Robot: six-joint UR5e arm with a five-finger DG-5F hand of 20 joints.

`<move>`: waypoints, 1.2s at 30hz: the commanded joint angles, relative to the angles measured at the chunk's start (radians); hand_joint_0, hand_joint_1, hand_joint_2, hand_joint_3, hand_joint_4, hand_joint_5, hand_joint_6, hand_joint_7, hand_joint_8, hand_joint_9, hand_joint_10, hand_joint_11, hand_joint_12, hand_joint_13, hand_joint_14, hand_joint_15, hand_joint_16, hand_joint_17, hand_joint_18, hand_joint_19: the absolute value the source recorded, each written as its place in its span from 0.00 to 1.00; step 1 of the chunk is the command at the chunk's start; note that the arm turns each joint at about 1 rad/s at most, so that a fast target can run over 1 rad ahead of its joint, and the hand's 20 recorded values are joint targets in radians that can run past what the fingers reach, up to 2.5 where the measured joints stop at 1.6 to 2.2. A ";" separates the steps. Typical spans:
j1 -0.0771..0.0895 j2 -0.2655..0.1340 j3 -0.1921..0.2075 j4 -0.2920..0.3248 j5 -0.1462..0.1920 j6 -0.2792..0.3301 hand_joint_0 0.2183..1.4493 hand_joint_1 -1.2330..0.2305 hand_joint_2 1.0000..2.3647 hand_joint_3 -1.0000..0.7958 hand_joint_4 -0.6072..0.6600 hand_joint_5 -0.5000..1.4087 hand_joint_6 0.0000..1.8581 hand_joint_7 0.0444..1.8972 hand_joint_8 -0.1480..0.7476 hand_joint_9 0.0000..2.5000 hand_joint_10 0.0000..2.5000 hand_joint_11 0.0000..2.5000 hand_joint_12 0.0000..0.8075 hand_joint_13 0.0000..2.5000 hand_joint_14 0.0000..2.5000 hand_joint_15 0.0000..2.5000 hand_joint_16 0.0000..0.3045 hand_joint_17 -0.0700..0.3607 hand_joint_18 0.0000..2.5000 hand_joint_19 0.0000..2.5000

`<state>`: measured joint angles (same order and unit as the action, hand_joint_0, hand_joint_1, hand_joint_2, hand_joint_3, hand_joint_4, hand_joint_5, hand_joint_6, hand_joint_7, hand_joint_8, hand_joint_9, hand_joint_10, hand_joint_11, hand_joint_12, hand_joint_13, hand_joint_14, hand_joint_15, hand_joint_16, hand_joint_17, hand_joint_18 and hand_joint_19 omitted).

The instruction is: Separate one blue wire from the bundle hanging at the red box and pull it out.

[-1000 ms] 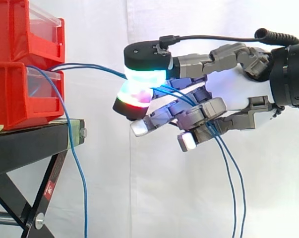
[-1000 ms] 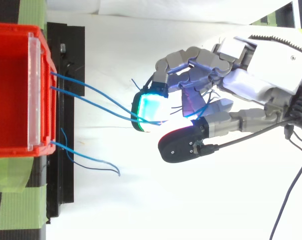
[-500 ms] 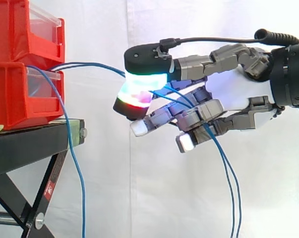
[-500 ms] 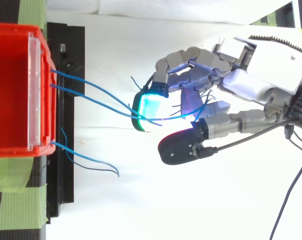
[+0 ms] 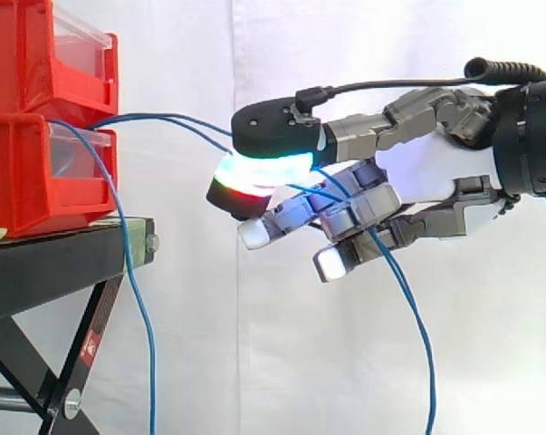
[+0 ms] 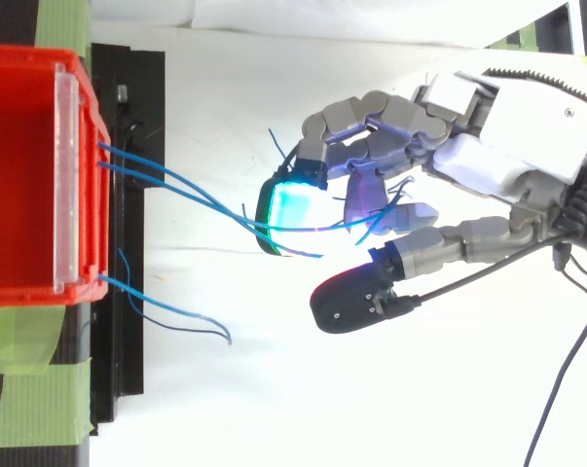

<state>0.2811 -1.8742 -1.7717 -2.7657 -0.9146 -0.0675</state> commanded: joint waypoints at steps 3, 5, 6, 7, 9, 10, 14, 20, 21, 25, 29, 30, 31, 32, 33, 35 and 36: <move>0.000 0.000 0.000 0.000 0.000 0.000 0.32 0.21 0.00 0.29 0.63 0.14 0.45 0.54 0.49 0.25 0.01 0.41 0.43 0.27 0.57 0.64 0.17 0.43 0.27 0.47; 0.000 0.000 0.000 0.000 -0.001 -0.002 0.28 0.26 0.00 0.28 0.64 0.14 0.45 0.54 0.50 0.26 0.01 0.42 0.43 0.27 0.59 0.62 0.17 0.43 0.27 0.49; 0.000 0.000 0.000 0.000 0.000 0.000 0.28 0.28 0.00 0.29 0.64 0.14 0.45 0.54 0.51 0.26 0.01 0.41 0.44 0.28 0.60 0.62 0.17 0.43 0.27 0.49; 0.000 0.001 0.000 0.000 0.000 0.000 0.27 0.30 0.00 0.29 0.64 0.14 0.45 0.54 0.51 0.26 0.01 0.41 0.44 0.28 0.60 0.62 0.17 0.43 0.27 0.49; 0.000 0.000 0.000 0.000 0.000 0.000 0.26 0.32 0.00 0.29 0.65 0.14 0.45 0.54 0.52 0.27 0.01 0.41 0.44 0.28 0.61 0.61 0.17 0.43 0.27 0.49; 0.000 0.000 0.000 0.000 0.000 0.000 0.26 0.33 0.00 0.30 0.65 0.14 0.45 0.54 0.52 0.27 0.01 0.41 0.44 0.28 0.62 0.60 0.17 0.43 0.27 0.49; 0.001 0.000 0.000 0.000 -0.001 0.000 0.27 0.35 0.00 0.31 0.65 0.15 0.45 0.54 0.52 0.28 0.01 0.41 0.44 0.28 0.61 0.59 0.16 0.42 0.27 0.50; 0.001 0.000 0.000 0.000 0.000 0.000 0.34 0.27 0.01 0.37 0.64 0.15 0.45 0.55 0.51 0.28 0.01 0.42 0.42 0.29 0.58 0.62 0.16 0.41 0.27 0.49; 0.000 0.001 0.000 0.000 0.000 0.000 0.35 0.26 0.01 0.39 0.64 0.15 0.45 0.55 0.51 0.28 0.01 0.41 0.42 0.29 0.57 0.62 0.16 0.41 0.27 0.48; 0.000 0.001 0.000 -0.002 0.000 0.000 0.37 0.23 0.02 0.48 0.62 0.14 0.45 0.55 0.49 0.26 0.01 0.41 0.41 0.28 0.55 0.65 0.15 0.41 0.26 0.46; 0.000 0.000 0.002 -0.003 0.000 0.000 0.38 0.20 0.02 0.49 0.61 0.14 0.45 0.56 0.48 0.24 0.01 0.41 0.41 0.26 0.53 0.67 0.16 0.41 0.25 0.45; 0.000 0.000 0.000 -0.003 0.000 0.000 0.38 0.19 0.02 0.47 0.61 0.14 0.45 0.56 0.48 0.24 0.01 0.41 0.40 0.26 0.52 0.68 0.16 0.41 0.24 0.44; 0.001 0.000 0.000 -0.003 0.000 0.000 0.38 0.17 0.02 0.44 0.60 0.13 0.44 0.56 0.47 0.22 0.01 0.41 0.40 0.25 0.51 0.67 0.16 0.42 0.23 0.44; 0.000 0.000 0.000 -0.003 0.000 0.000 0.37 0.15 0.01 0.40 0.60 0.13 0.44 0.56 0.47 0.22 0.01 0.41 0.40 0.25 0.51 0.68 0.16 0.42 0.23 0.44; 0.000 0.001 0.000 -0.003 0.000 0.000 0.38 0.15 0.01 0.39 0.60 0.13 0.44 0.56 0.47 0.22 0.01 0.40 0.40 0.25 0.50 0.69 0.16 0.42 0.23 0.44; 0.000 0.000 0.000 -0.003 -0.001 0.000 0.39 0.15 0.01 0.34 0.60 0.13 0.44 0.57 0.47 0.21 0.01 0.40 0.40 0.24 0.50 0.69 0.16 0.42 0.23 0.43; 0.000 0.000 0.000 -0.003 -0.003 0.000 0.39 0.15 0.01 0.34 0.60 0.13 0.44 0.57 0.47 0.21 0.01 0.40 0.40 0.24 0.50 0.69 0.16 0.42 0.22 0.43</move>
<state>0.2809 -1.8742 -1.7716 -2.7687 -0.9149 -0.0675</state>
